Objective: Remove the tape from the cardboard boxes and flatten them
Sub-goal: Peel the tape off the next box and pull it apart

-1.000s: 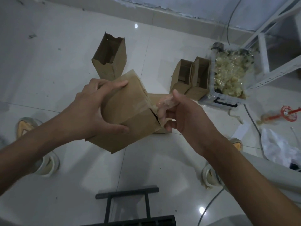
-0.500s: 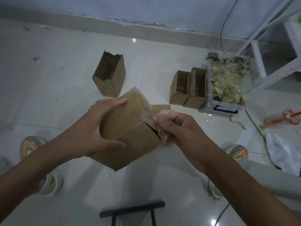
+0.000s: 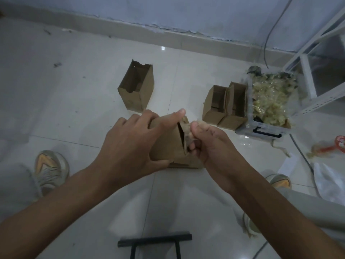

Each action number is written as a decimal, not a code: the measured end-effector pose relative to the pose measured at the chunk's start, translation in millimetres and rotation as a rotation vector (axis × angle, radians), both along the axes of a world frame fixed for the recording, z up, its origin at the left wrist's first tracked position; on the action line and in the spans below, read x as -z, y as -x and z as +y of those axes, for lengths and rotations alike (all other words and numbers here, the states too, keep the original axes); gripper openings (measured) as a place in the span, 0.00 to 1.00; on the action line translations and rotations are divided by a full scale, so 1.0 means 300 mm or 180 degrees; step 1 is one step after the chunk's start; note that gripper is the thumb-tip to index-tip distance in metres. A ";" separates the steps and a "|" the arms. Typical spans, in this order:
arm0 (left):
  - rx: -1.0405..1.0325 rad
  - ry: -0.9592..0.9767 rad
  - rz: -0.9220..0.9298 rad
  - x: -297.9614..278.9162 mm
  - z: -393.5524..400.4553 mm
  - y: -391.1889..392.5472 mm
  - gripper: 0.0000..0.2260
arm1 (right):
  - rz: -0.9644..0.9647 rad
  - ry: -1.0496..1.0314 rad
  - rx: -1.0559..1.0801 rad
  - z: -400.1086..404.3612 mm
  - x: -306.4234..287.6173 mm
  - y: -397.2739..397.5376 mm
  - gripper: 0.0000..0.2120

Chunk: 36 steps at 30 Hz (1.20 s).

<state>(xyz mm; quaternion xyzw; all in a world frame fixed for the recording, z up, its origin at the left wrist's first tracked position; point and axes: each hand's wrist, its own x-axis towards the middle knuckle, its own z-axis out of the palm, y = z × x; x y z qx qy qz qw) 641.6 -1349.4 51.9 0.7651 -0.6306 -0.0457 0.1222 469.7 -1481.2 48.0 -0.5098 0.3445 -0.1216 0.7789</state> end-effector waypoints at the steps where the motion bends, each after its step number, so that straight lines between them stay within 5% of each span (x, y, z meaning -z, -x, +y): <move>1: 0.0012 0.0017 -0.0033 -0.003 0.003 -0.001 0.50 | -0.0068 -0.0118 0.0054 0.000 0.006 0.000 0.14; 10: -0.0349 -0.0154 0.0312 -0.034 0.032 -0.033 0.43 | -0.0522 -0.0921 0.0293 0.009 0.035 0.018 0.10; 19: -0.0296 -0.0344 0.0693 -0.016 0.040 -0.037 0.42 | -0.0041 0.0332 0.0031 0.014 -0.013 0.029 0.13; 25: -0.0144 -0.0587 0.0560 -0.010 0.029 -0.058 0.34 | 0.0191 0.1964 -0.0519 0.015 0.003 0.036 0.10; 36: -0.0048 -0.0831 0.0459 -0.023 0.029 -0.074 0.37 | 0.0258 0.2262 -0.0718 0.020 0.033 0.031 0.08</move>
